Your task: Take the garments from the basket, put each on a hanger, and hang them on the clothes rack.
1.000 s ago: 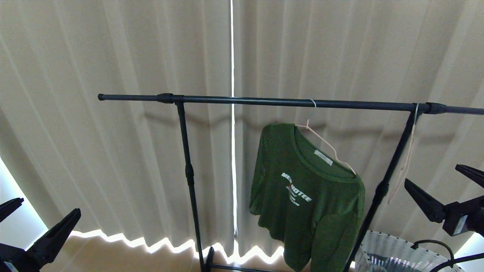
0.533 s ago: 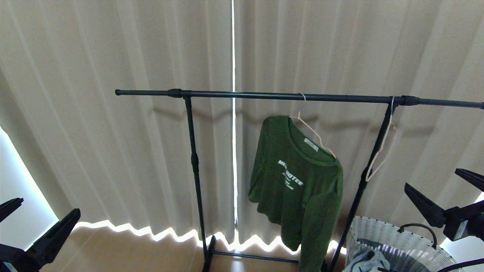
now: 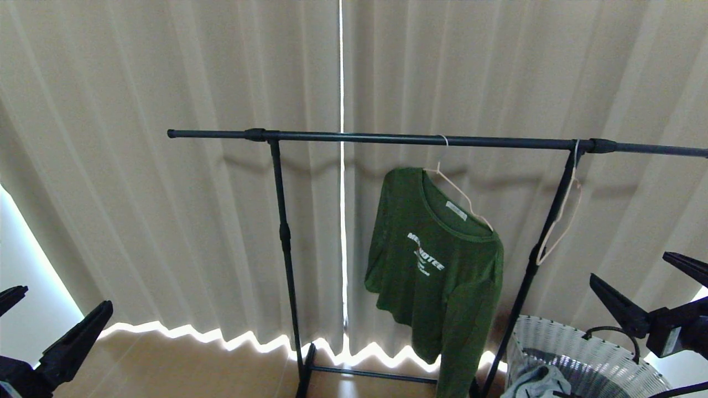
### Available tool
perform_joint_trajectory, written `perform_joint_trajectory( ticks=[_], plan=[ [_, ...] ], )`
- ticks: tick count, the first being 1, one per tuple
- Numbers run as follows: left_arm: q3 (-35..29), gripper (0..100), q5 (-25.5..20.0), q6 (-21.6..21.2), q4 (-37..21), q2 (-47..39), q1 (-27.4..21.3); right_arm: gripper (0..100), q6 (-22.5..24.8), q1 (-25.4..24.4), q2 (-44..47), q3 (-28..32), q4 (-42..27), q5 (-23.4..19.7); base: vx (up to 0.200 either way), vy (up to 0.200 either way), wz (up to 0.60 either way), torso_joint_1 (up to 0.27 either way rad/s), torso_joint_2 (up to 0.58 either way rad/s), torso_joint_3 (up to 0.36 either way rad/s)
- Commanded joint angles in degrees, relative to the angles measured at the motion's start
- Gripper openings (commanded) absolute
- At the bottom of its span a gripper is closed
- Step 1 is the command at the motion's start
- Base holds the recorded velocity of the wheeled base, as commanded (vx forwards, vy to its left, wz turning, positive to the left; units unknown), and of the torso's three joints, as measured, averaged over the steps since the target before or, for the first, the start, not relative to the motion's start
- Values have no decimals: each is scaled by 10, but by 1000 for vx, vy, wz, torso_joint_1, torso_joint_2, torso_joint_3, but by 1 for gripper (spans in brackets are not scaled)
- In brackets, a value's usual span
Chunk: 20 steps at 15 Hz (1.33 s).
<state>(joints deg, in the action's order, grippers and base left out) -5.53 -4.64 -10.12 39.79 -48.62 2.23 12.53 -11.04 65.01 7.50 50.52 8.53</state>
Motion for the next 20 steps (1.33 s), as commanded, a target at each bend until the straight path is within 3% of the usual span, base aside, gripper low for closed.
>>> perform_joint_trajectory(
  ticks=[1, 15, 20],
  plan=[
    [0, 100, 0, 0, 0, 0, 0, 100, 0, 0, 5, 0, -1, 0, 0, 0, 0, 0, 0, 0],
    [28, 100, -1, -4, -2, -54, -7, 100, 3, 0, 14, -21, -1, 0, 0, 0, 0, -186, 436, 239],
    [25, 100, -1, -4, -1, -78, -50, 100, 2, 0, 55, -23, 0, 1, 0, 0, 0, -189, 475, 282]
  ],
)
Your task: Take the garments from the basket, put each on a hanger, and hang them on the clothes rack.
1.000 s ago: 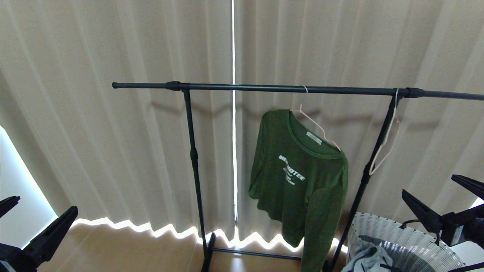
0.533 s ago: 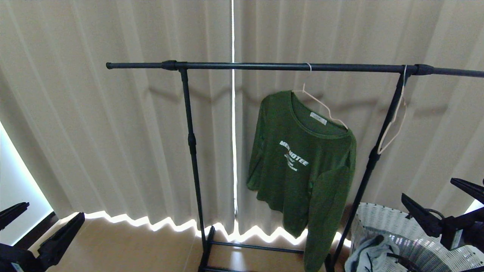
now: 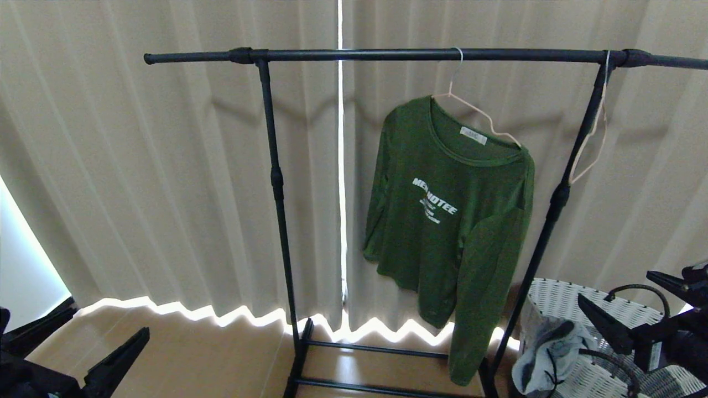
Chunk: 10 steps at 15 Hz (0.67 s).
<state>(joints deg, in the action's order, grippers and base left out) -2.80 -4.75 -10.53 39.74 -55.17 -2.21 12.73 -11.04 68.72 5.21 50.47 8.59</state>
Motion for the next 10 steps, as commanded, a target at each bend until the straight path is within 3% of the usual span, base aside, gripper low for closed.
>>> perform_joint_trajectory(
  ticks=[1, 4, 7, 10],
  plan=[
    [-4, 100, 0, 1, 1, -20, -6, 100, 0, 0, 19, 0, 0, 0, 0, 0, 0, -168, 466, 290],
    [-13, 100, 1, 11, 1, -42, -39, 100, 0, 0, 19, -5, 1, 0, 0, 0, 0, -163, 460, 295],
    [-26, 100, 3, 57, 1, -63, -79, 100, 0, 0, 19, -7, 0, 0, 0, 0, 0, -126, 453, 318],
    [-18, 100, 2, 56, 2, -64, -83, 100, 0, -6, 16, -20, 4, -2, 0, 0, 0, -53, 209, 134]
  ],
)
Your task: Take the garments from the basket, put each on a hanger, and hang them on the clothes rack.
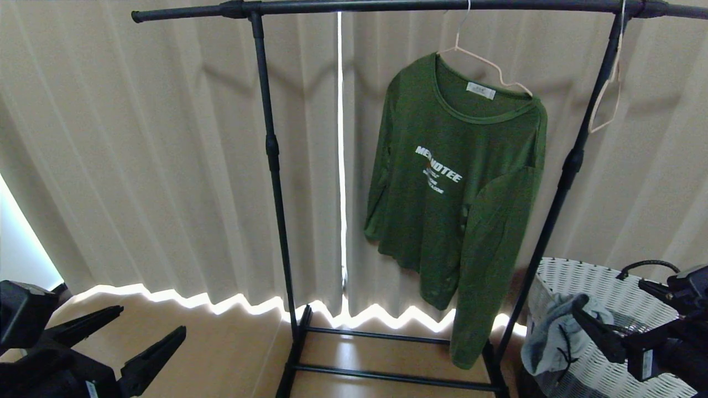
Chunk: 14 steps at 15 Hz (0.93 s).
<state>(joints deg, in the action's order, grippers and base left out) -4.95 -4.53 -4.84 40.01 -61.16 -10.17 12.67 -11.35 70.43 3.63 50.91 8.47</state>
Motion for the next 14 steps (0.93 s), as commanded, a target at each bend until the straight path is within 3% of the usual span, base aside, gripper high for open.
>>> perform_joint_trajectory(
  ticks=[1, 6, 12, 14],
  plan=[
    [6, 100, 0, -2, 1, -1, -4, 100, 1, -3, 1, -5, -1, 0, 0, 0, 0, -12, 66, 46],
    [6, 100, 0, -2, 1, 56, 17, 100, 1, -3, 23, -4, 0, 1, 0, 0, 0, 0, 0, 0],
    [5, 100, 0, -1, 1, 61, 18, 100, 0, -3, 53, -6, 1, 1, 0, 0, 0, 0, 0, 0],
    [6, 100, 0, -1, 0, 61, 18, 100, 0, -3, 53, -6, 1, 1, 0, -200, 0, -2, 2, 7]
  ],
)
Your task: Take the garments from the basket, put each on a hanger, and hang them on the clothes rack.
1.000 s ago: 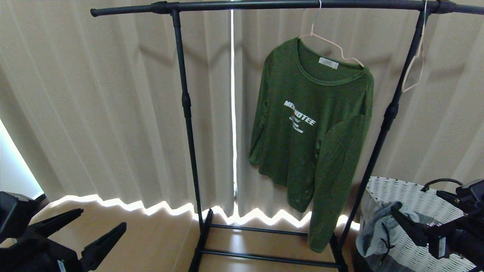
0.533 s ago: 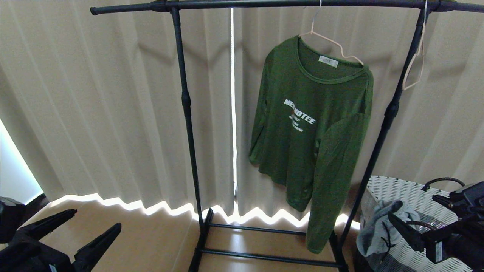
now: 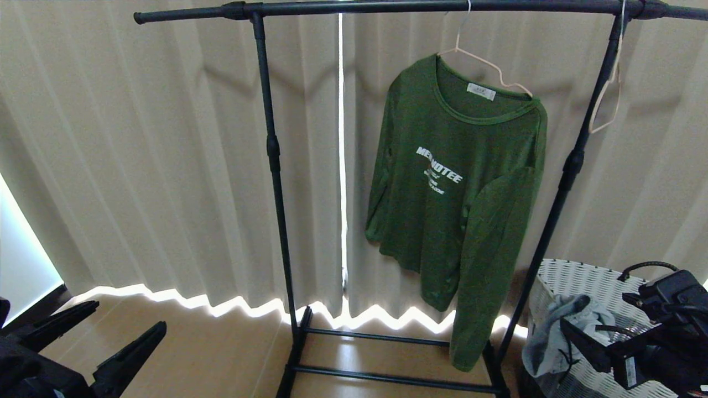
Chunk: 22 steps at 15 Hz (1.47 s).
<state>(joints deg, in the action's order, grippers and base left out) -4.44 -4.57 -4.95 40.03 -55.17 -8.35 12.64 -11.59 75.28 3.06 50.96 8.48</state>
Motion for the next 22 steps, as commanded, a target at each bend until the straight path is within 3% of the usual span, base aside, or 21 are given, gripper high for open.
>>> perform_joint_trajectory(
  ticks=[1, 11, 19, 22],
  plan=[
    [0, 100, 0, 1, 0, 0, 0, 100, 0, 0, 5, 0, -1, 0, 0, -200, 0, 2, 7, -2],
    [2, 100, 0, 0, -2, 0, 0, 100, 1, 0, 1, -3, 0, 0, 0, -200, 0, 3, 4, 2],
    [17, 100, 0, -18, -2, 10, -1, 100, 4, -1, -8, -17, 1, 1, 0, 0, 0, 0, 0, 0],
    [11, 100, 0, -16, -2, 9, -1, 100, 25, -1, -14, -29, 0, 1, 0, 0, 0, 0, 0, 0]
  ],
)
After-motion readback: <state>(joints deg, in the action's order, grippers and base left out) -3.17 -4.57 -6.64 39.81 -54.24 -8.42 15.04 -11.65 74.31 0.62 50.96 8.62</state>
